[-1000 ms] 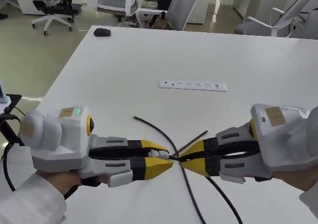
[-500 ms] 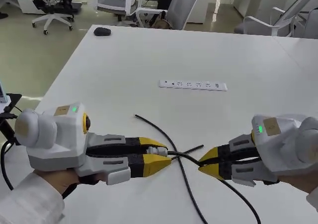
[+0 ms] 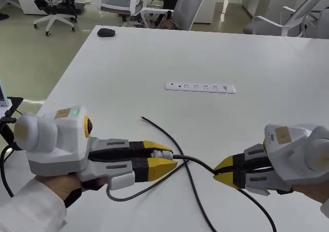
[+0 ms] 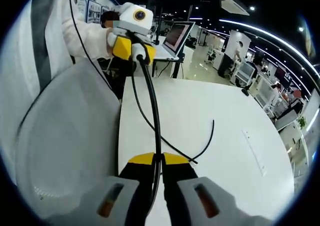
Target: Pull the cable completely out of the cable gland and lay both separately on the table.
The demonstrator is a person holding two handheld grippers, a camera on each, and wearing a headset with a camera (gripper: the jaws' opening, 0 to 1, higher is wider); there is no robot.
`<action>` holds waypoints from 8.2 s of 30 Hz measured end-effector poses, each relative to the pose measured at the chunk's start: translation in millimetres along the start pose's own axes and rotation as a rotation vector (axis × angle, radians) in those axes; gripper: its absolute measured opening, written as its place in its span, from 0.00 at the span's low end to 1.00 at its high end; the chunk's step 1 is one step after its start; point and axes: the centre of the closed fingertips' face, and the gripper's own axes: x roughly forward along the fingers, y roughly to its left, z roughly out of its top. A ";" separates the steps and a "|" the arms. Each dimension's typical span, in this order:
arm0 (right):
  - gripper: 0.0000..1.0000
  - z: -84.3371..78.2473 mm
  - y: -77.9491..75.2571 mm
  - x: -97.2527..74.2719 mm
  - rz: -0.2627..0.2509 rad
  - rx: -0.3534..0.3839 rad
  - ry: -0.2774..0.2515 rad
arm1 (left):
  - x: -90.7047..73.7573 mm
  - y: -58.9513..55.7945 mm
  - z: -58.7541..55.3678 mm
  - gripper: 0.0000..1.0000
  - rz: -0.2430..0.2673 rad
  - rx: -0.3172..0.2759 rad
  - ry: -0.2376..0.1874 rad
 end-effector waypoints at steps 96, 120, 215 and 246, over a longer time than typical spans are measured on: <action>0.02 -8.4 -2.8 6.4 -0.009 0.112 -0.106 | -1.2 0.8 11.4 0.16 0.034 0.017 -0.034; 0.17 97.4 8.3 -29.7 0.001 -0.080 -0.300 | 11.2 -4.2 1.2 0.16 -0.001 0.037 0.037; 0.13 104.7 19.0 -24.2 0.058 -0.123 -0.299 | 16.8 -0.4 -2.7 0.17 0.020 0.000 0.065; 0.04 88.0 20.7 -19.1 0.011 -0.120 -0.264 | 12.5 -10.1 -4.4 0.17 -0.005 -0.007 0.068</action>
